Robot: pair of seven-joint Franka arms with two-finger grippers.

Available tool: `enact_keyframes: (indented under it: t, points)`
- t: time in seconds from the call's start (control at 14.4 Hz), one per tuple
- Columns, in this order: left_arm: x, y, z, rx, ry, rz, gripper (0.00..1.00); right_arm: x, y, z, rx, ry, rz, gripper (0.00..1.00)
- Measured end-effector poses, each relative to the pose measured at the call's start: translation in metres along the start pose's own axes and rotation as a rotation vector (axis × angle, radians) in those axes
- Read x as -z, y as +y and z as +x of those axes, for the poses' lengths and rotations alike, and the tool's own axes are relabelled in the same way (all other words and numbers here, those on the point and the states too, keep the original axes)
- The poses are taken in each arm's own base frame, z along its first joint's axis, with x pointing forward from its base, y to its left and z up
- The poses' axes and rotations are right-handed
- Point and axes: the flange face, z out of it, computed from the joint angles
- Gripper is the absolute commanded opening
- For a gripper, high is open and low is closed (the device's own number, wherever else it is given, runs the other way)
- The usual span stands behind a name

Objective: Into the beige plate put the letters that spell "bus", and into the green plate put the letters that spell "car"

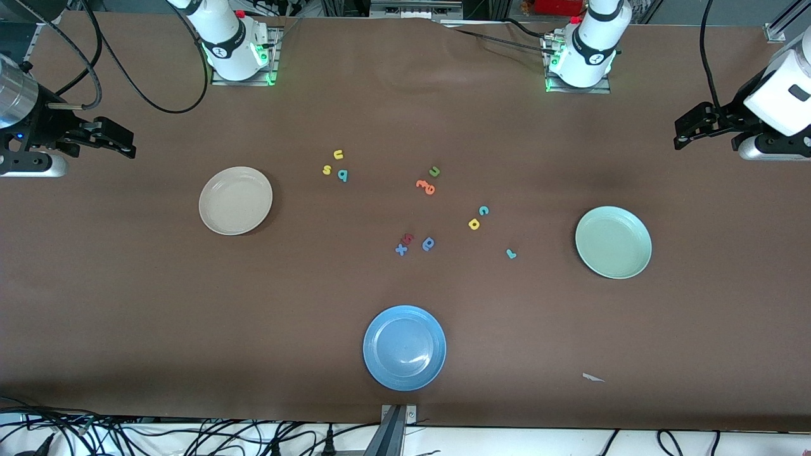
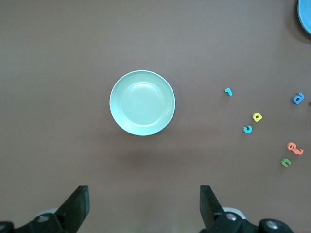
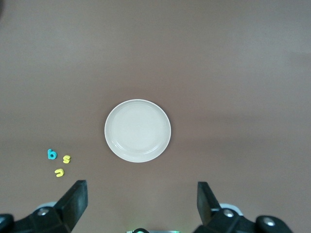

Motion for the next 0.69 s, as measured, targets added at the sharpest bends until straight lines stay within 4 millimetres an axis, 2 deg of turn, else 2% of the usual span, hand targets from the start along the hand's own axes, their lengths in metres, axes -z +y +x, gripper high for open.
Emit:
enact_keyframes:
  t: [0.28, 0.69]
  points:
    - [0.0, 0.0, 0.0, 0.0, 0.0, 0.0, 1.0, -0.003, -0.002, 0.002, 0.003, -0.005, -0.001, 1.0]
    - [0.0, 0.0, 0.0, 0.0, 0.0, 0.0, 1.0, -0.018, -0.002, 0.01, 0.001, -0.034, -0.004, 1.0]
